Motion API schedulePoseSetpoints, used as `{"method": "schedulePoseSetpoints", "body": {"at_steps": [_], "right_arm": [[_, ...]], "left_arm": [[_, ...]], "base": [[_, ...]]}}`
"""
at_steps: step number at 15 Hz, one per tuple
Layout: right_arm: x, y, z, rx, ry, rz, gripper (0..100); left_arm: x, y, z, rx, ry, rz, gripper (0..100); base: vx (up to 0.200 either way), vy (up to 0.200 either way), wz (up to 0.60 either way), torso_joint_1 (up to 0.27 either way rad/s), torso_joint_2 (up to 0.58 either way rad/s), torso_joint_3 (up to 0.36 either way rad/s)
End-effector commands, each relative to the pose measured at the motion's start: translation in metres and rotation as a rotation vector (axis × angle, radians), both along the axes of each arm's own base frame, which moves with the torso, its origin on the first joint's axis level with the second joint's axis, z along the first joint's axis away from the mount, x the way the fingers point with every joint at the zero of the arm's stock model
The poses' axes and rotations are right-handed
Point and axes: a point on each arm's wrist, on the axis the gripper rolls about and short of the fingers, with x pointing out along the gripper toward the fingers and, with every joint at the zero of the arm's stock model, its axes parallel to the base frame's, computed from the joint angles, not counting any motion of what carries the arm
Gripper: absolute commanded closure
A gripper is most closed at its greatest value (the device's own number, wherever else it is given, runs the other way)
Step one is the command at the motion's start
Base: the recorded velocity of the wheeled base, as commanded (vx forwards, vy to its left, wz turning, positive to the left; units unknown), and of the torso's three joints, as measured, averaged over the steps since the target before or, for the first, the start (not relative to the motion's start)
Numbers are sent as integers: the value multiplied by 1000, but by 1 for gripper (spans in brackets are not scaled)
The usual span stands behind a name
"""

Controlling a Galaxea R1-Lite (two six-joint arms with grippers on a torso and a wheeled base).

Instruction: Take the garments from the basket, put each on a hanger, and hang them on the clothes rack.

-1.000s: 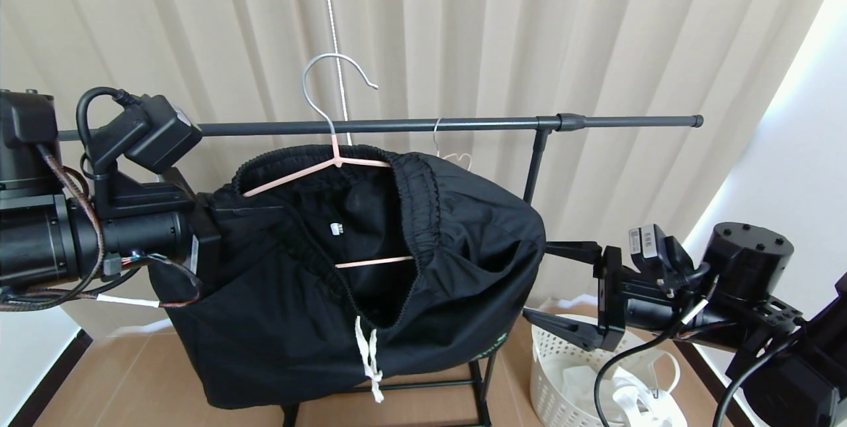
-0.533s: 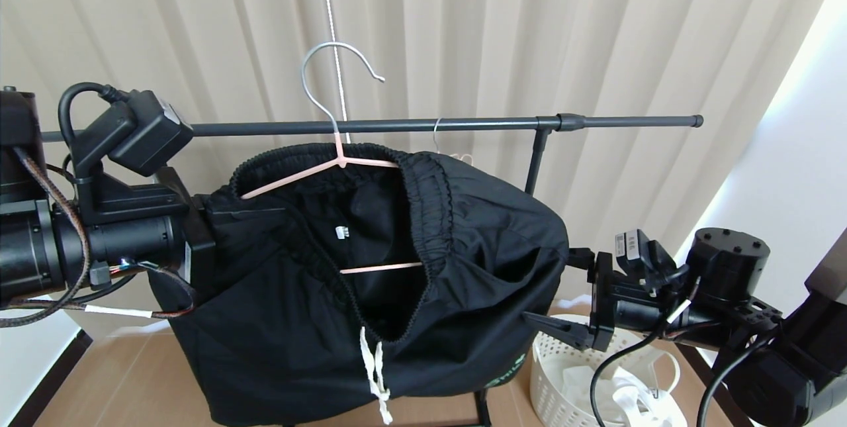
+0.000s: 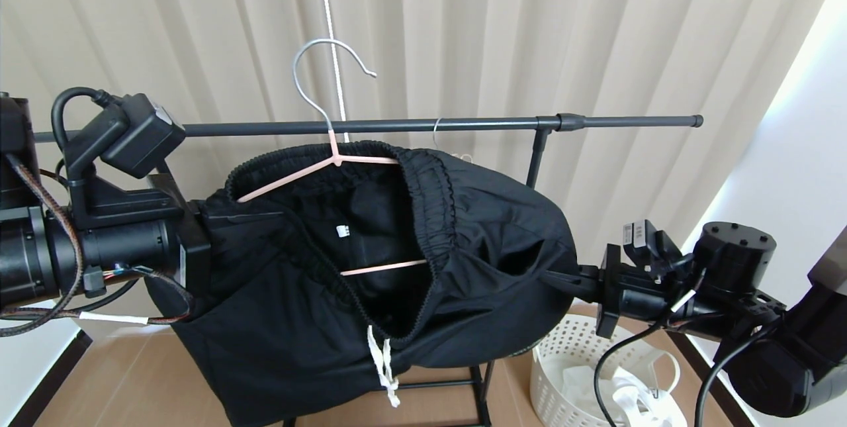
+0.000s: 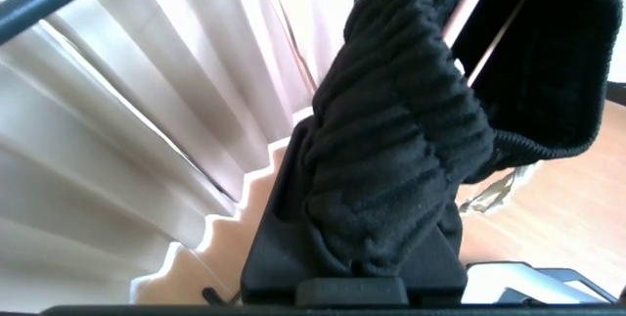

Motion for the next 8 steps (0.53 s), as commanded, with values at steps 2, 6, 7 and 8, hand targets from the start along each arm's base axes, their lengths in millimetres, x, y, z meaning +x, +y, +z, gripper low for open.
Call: {"method": "schedulePoseSetpoints", "body": {"at_steps": [2,6,7,8], "right_arm": [[7,-13,5,14,-10,-47,100],[13,-26,5,31,13,-92,100],[14,-26,3,31,19,-94,100],[14,-26,2,30,20,-95,100]], "left_arm": [[-6,2,0,-16,7,10,100],[-8,7,3,-45,12,28,100],[-8,9,2,-50,18,17,100],[-8,12,3,-53,17,25,100]], "base": [[0,0,0,0,0,0],[0,0,0,0,0,0],[0,0,0,0,0,0],[0,0,0,0,0,0]]}}
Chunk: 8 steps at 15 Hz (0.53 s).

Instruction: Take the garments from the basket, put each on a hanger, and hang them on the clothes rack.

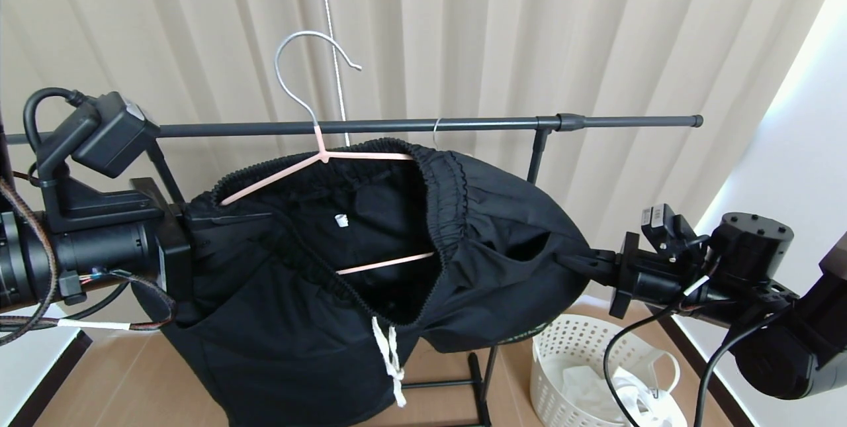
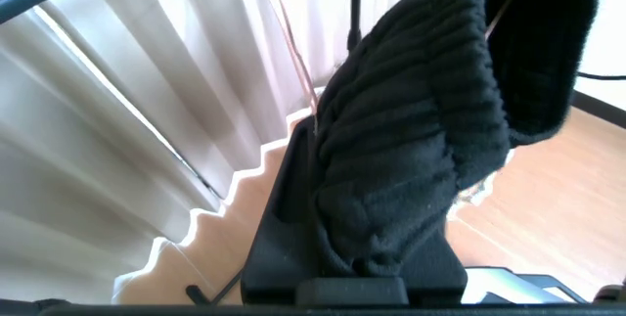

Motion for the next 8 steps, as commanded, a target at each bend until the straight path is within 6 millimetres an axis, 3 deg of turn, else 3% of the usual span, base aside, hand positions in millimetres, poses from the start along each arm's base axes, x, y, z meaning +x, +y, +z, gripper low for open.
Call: {"method": "schedulePoseSetpoints", "body": {"at_steps": [1,8], "right_arm": [[1,-1,-2,-1,6,-3,100],[5,-1,-7,-3,20,-4,100]], "left_arm": [[0,4,1,-3,-2,17,100],[-2,19,-1,-20,3,36,100]], "base": [[0,0,0,0,0,0],[0,0,0,0,0,0]]}}
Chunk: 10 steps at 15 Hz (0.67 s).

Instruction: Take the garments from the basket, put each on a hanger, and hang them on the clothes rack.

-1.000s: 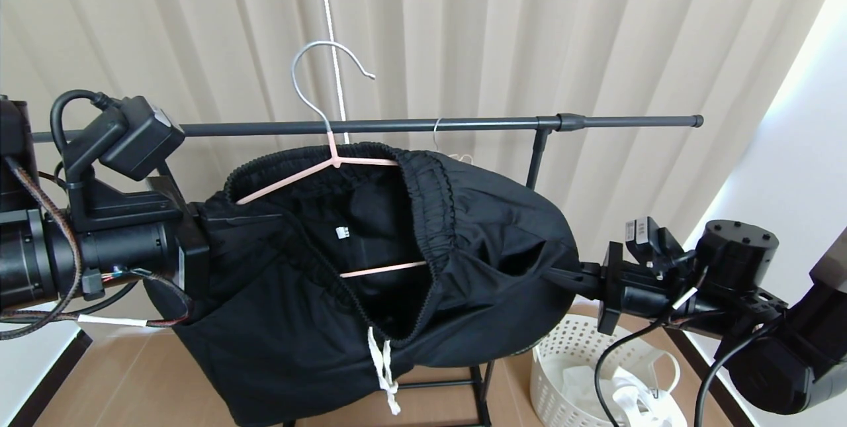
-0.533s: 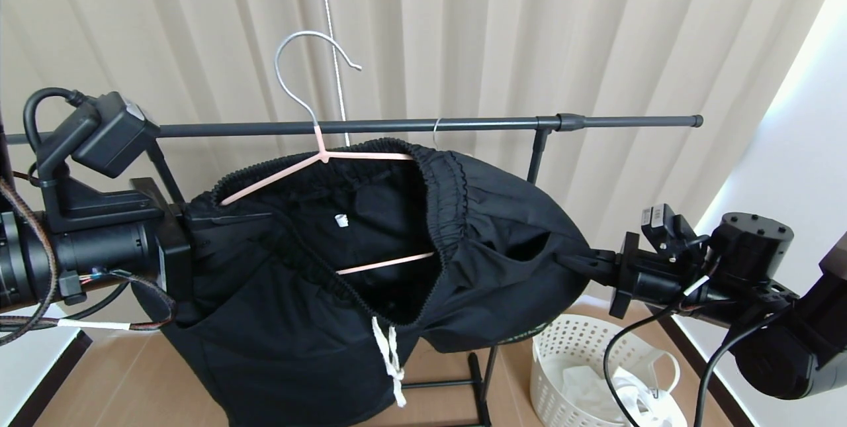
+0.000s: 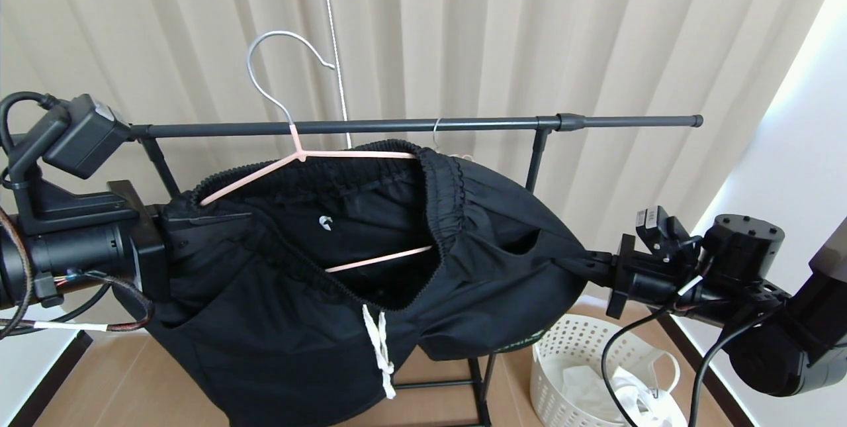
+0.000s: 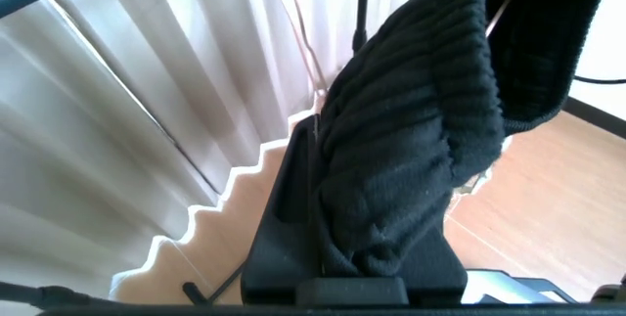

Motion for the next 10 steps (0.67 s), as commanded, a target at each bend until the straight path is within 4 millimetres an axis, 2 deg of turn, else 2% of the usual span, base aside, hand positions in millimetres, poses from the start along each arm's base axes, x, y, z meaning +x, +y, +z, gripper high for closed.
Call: {"method": "schedulePoseSetpoints", "body": {"at_steps": [1,4,5,7,10], "right_arm": [[0,0,-1,0,4,0,100],[-5,2,-3,-4,8,9,100],[-6,2,-2,-5,7,9,0],[-8,3,2,-8,-25,21,0],[-11,3,7,2,-106,23,0]], "left_arm": [[1,2,-1,0,3,10,100],[3,1,-3,2,15,10,100],[4,1,-4,2,18,10,100],[5,4,-9,4,38,25,100],[4,13,-28,18,104,67,100]], "base": [[0,0,0,0,0,0],[0,0,0,0,0,0],[0,0,0,0,0,0],[0,0,0,0,0,0],[0,0,0,0,0,0]]}}
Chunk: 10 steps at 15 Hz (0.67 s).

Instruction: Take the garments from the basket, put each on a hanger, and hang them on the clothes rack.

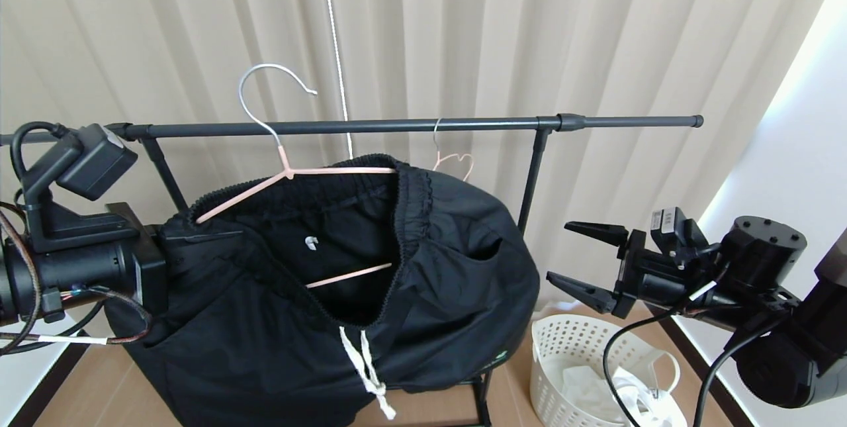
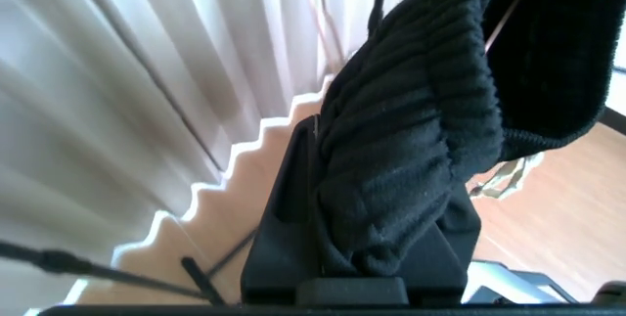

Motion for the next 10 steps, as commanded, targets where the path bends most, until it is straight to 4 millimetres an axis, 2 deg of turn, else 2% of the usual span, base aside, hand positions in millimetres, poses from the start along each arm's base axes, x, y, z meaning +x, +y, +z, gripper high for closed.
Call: {"method": "schedulePoseSetpoints", "body": {"at_steps": [1,2,4,7,10], "right_arm": [[-3,2,1,1,-3,10,0],[-3,3,1,1,-3,13,0],[-1,4,-4,-1,8,13,0],[2,5,-8,-3,19,11,0],[2,7,-9,-4,21,16,0]], "left_arm": [[3,4,-14,15,46,19,100],[4,5,-16,24,49,21,100],[13,9,-37,144,81,57,100],[15,10,-59,296,103,63,100],[21,5,-77,400,148,51,100]], "base": [[0,0,0,0,0,0],[0,0,0,0,0,0],[0,0,0,0,0,0],[0,0,0,0,0,0],[0,0,0,0,0,0]]}}
